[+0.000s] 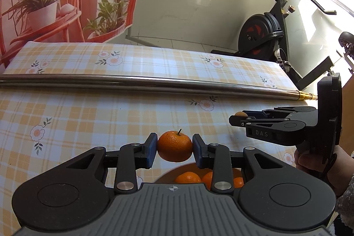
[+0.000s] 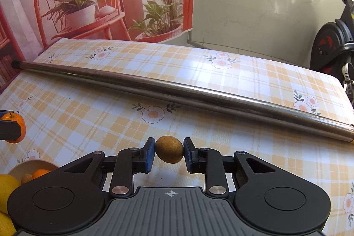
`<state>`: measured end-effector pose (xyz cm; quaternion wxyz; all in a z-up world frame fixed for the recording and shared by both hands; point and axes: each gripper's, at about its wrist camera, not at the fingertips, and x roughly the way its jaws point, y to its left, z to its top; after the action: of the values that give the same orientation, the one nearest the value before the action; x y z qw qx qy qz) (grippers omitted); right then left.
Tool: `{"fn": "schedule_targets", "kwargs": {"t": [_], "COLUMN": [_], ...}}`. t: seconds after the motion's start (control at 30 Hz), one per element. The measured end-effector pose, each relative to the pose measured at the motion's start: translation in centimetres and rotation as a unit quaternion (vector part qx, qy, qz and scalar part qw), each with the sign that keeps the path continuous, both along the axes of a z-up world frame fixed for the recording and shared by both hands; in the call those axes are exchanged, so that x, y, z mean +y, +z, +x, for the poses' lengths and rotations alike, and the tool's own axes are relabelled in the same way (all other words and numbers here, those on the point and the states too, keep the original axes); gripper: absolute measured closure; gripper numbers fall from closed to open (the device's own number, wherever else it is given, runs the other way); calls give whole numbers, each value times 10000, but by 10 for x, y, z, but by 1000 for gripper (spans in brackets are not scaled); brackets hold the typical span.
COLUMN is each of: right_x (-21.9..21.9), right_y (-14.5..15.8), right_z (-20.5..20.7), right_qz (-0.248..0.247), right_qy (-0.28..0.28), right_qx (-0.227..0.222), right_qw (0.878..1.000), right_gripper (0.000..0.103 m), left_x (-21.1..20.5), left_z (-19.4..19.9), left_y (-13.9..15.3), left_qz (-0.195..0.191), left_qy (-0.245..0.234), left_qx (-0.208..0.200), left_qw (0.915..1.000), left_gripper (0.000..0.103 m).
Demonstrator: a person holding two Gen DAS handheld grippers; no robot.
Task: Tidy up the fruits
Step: 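Grasp the brown kiwi on the cloth with the right tool, then carry the orange and kiwi over the beige plate with both tools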
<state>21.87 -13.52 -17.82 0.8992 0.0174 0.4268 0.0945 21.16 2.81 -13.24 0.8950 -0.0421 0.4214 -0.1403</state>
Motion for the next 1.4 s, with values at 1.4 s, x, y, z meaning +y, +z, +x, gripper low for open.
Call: {"fn": "schedule_targets", "kwargs": {"t": [1.4], "right_x": [53], "right_y": [44], "right_z": [-147], "right_qz": [616], "right_qy": [415], "right_qx": [-262], "right_qw": [9969], "right_gripper": [78], "left_x": [-7], "left_z": [-71], "left_y": [-15], "left_qz": [113], "left_qy": [-243], "left_qx": [318], "left_qw": [9991], "left_gripper": [67]}}
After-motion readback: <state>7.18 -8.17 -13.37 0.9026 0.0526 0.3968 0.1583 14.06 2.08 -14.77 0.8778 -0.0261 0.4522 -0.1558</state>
